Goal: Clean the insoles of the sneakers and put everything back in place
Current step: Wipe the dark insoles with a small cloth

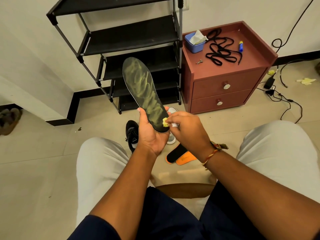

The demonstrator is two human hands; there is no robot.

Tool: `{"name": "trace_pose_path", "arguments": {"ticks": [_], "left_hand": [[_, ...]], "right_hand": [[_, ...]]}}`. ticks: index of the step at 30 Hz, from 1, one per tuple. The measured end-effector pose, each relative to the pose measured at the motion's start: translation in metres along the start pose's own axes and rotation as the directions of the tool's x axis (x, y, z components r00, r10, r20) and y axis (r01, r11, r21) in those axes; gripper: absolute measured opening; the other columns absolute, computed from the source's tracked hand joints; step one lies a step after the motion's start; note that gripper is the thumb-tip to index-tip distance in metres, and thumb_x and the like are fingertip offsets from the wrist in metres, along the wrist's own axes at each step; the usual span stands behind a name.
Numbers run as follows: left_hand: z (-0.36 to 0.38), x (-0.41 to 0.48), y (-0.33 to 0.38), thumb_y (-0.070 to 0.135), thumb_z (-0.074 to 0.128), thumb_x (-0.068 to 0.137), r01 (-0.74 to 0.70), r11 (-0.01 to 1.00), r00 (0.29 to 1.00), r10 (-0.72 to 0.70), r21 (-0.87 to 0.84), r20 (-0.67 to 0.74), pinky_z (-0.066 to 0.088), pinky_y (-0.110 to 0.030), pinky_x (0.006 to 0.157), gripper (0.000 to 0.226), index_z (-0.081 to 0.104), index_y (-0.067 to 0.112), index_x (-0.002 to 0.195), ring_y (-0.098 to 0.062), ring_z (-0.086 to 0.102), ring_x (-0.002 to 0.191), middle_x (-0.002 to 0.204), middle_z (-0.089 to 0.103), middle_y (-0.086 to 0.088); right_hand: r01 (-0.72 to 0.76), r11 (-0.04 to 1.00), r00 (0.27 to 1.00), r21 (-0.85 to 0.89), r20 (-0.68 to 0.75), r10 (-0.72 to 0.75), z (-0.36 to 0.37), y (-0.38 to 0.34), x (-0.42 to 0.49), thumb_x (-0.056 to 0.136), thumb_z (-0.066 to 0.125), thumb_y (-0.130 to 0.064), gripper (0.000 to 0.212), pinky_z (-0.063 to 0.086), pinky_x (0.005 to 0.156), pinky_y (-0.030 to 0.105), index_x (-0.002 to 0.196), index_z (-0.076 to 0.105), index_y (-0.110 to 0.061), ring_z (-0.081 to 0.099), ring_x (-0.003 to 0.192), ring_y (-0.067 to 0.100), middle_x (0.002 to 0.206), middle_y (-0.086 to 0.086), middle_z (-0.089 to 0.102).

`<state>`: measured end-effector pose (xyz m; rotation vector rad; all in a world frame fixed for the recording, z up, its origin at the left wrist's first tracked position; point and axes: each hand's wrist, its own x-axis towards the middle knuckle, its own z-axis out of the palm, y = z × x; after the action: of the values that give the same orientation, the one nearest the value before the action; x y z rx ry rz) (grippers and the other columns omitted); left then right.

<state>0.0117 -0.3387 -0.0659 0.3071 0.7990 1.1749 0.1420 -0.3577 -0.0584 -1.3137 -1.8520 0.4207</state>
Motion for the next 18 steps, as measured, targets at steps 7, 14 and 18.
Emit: {"name": "trace_pose_path", "arguments": {"ticks": [7,14,18], "left_hand": [[0.003,-0.001,-0.002,0.08,0.036,0.089,0.086,0.996,0.996,-0.086,0.006,0.007,0.047,-0.037,0.103,0.083,0.065,0.006,0.112,-0.024,0.065,0.097,0.104,0.064,-0.012],[0.005,-0.007,-0.007,0.071,0.032,0.096,0.114,0.993,0.992,-0.114,0.01,0.05,0.037,-0.042,0.117,0.077,0.069,0.009,0.121,-0.028,0.057,0.124,0.122,0.064,-0.012],[0.005,-0.005,-0.005,0.072,0.04,0.094,0.108,0.994,0.994,-0.108,-0.01,0.024,0.037,-0.041,0.117,0.074,0.064,0.008,0.122,-0.023,0.064,0.107,0.11,0.065,-0.009]], "right_hand": [[0.11,0.993,0.99,0.031,0.086,-0.112,0.004,-0.026,-0.01,0.078,0.068,-0.003,0.017,0.057,0.085,0.036,0.089,0.079,-0.01,0.07,0.088,0.019,0.095,0.002,0.074],[0.008,0.999,0.999,-0.033,-0.042,-0.009,-0.008,-0.007,0.004,0.078,0.071,0.002,0.018,0.058,0.084,0.037,0.091,0.079,-0.007,0.07,0.089,0.019,0.095,0.004,0.075],[0.099,0.994,0.993,0.055,0.055,-0.102,-0.002,-0.026,-0.008,0.078,0.073,-0.001,0.018,0.055,0.087,0.027,0.09,0.08,-0.013,0.069,0.09,0.012,0.095,-0.001,0.075]]}}
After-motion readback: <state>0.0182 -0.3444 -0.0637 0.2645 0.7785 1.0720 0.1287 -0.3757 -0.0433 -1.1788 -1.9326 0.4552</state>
